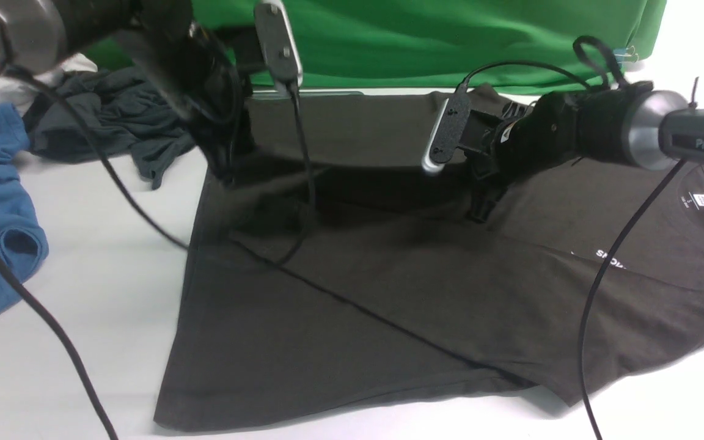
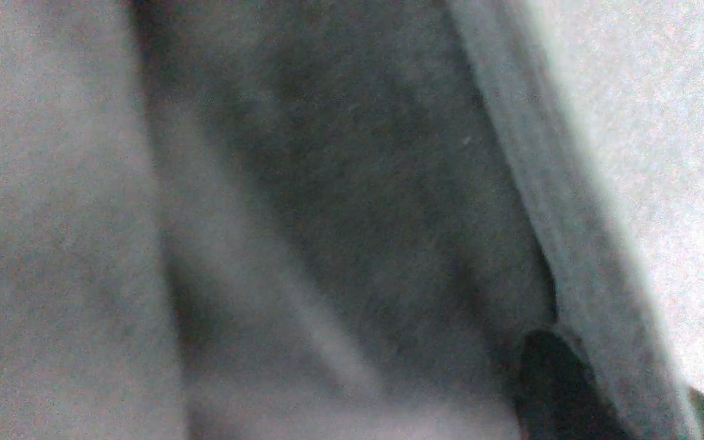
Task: Fold a long-sleeved shirt on a white desktop.
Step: 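Fold the left side of the dark shirt inward over its body with the left gripper, then grasp the near edge of the shirt at its hem and shoulder corners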
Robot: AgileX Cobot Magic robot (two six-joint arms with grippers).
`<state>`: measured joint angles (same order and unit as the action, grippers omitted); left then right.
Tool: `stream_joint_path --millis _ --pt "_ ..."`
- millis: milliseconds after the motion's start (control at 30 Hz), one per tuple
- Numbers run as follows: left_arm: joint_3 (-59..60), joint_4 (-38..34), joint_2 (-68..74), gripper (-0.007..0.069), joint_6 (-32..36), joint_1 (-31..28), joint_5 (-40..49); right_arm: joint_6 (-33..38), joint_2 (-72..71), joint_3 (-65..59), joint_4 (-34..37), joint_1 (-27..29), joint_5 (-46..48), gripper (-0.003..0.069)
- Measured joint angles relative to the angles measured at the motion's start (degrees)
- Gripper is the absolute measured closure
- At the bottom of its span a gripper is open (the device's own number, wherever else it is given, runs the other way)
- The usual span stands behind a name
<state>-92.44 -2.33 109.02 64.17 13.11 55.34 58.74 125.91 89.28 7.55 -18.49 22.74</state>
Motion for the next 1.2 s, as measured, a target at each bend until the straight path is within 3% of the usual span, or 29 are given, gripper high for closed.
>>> stream_joint_path --millis 267,400,467,533,567,667,800,900,1000,1033,1100,1133,1200 --pt "6.2 0.1 0.0 0.0596 0.7 0.0 -3.2 -0.1 -0.3 0.0 -0.1 0.1 5.2 0.0631" --pt "7.5 0.4 0.0 0.0563 0.7 0.0 -4.0 -1.8 -0.5 0.0 -0.1 0.2 5.7 0.0547" --pt "8.1 0.6 0.0 0.0485 0.5 0.0 -4.1 -2.7 -1.4 0.2 -0.1 0.2 8.6 0.0381" --pt "8.5 0.2 0.0 0.0428 0.4 0.0 -4.1 -2.9 -2.1 0.2 -0.1 0.2 11.1 0.0298" --pt "8.9 -0.5 0.0 0.0362 -0.1 0.0 -3.8 -3.6 -3.1 0.2 -0.2 0.2 13.3 0.0236" --pt "8.9 -1.7 -0.2 0.0216 -3.1 0.0 -2.1 -5.8 -6.5 0.2 -0.4 0.2 16.8 0.0193" --pt "9.2 -3.5 -2.6 0.0092 -8.2 0.1 -0.7 -9.9 -13.2 0.2 -0.9 0.4 22.1 0.0247" --pt "9.3 -3.6 -6.7 0.0133 -9.3 1.4 0.5 -13.4 -19.1 0.2 -1.0 0.9 29.6 0.0365" --pt "10.5 -3.8 -12.4 0.0302 -9.6 4.3 4.0 -18.6 -24.2 -0.1 -1.0 1.7 36.9 0.0528" --pt "11.5 -4.0 -14.5 0.0377 -9.9 5.4 5.4 -20.2 -25.5 -0.5 -1.0 1.9 38.2 0.0559" --pt "13.2 -4.5 -17.4 0.0454 -10.2 6.9 7.0 -22.9 -27.5 -1.9 -1.1 2.1 39.6 0.0596" --pt "16.6 -5.4 -20.3 0.0552 -10.7 8.7 9.0 -26.0 -30.8 -4.2 -1.1 2.2 40.8 0.0623" --pt "21.2 -6.4 -23.4 0.0598 -12.0 10.5 9.9 -28.7 -35.4 -8.7 -0.4 2.2 41.3 0.0629"
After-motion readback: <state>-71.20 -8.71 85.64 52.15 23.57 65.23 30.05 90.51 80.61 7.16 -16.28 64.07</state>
